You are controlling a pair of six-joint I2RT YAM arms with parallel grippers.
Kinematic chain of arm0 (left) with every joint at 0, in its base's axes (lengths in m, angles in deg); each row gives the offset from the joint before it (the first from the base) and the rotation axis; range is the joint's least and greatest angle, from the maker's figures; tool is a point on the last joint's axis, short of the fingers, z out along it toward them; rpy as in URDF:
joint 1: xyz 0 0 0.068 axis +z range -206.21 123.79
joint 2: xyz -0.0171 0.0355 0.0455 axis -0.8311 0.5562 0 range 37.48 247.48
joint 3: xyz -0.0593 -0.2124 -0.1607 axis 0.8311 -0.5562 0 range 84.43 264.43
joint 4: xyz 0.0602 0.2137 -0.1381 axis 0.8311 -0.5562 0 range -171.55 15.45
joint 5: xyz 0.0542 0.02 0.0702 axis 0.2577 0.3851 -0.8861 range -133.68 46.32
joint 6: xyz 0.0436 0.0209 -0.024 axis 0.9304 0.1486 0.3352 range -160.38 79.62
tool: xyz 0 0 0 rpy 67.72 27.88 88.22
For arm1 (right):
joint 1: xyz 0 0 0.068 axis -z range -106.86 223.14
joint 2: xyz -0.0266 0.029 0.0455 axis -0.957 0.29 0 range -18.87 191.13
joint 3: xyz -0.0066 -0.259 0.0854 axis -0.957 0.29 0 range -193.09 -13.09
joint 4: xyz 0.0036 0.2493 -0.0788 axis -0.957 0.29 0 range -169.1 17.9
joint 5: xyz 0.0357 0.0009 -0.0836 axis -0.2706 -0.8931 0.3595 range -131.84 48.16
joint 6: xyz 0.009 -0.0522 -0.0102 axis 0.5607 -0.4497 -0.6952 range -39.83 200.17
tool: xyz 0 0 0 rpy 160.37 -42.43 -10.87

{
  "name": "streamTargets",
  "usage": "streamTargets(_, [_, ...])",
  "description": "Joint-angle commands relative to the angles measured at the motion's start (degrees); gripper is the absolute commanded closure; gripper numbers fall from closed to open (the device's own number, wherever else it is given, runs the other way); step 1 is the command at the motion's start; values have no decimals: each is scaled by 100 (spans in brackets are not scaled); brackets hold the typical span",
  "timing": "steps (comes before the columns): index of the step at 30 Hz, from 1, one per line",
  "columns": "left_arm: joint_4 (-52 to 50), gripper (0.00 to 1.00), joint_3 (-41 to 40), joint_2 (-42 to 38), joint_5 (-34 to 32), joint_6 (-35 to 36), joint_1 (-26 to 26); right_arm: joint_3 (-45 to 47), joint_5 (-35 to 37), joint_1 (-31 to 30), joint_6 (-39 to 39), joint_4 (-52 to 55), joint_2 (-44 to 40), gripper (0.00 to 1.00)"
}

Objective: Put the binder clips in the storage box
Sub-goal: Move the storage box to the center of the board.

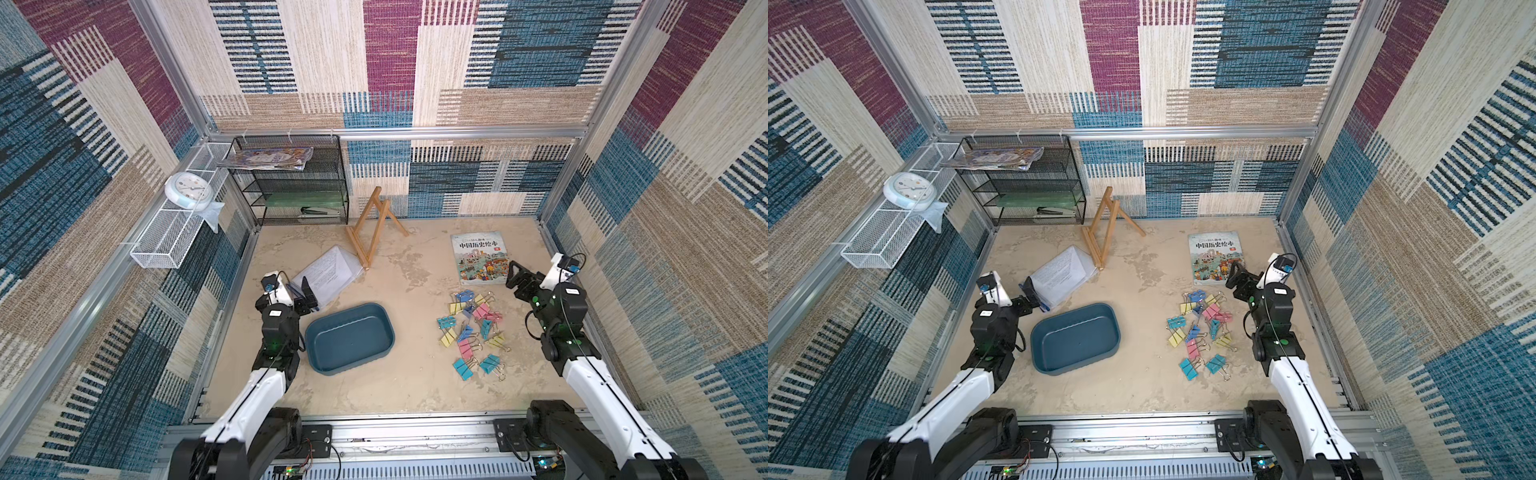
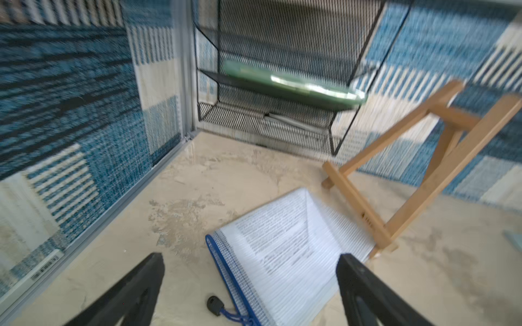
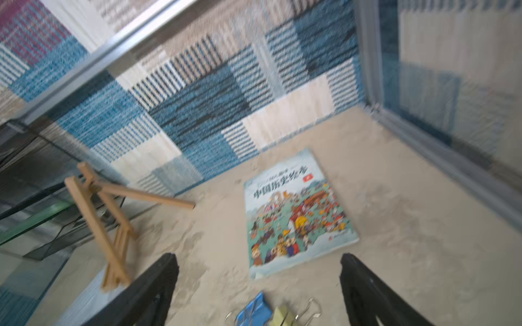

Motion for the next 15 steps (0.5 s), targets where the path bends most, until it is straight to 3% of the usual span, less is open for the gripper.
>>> streamTargets(1, [-2014, 1, 185, -853, -1222, -1385, -954, -295, -1229, -477, 763, 1162, 381, 6])
streamTargets(4, [-2930, 2, 410, -1294, -1245, -2028, -1991, -543, -1211, -1330, 909, 1343, 824, 5])
streamTargets(7, [-3650, 1, 655, -1205, -1121, -2276, -2681, -782, -1059, -2295, 1091, 1307, 1362, 5])
streamTargets(10, [-4249, 2, 918, -888, -960, -2249, -3013, -1126, -955, -3159, 1185, 1121, 2025, 5])
streamTargets(15, [-5036, 2, 1336, -349, -1060, -2129, -3020, -2128, -670, -4161, 930, 1227, 3373, 5])
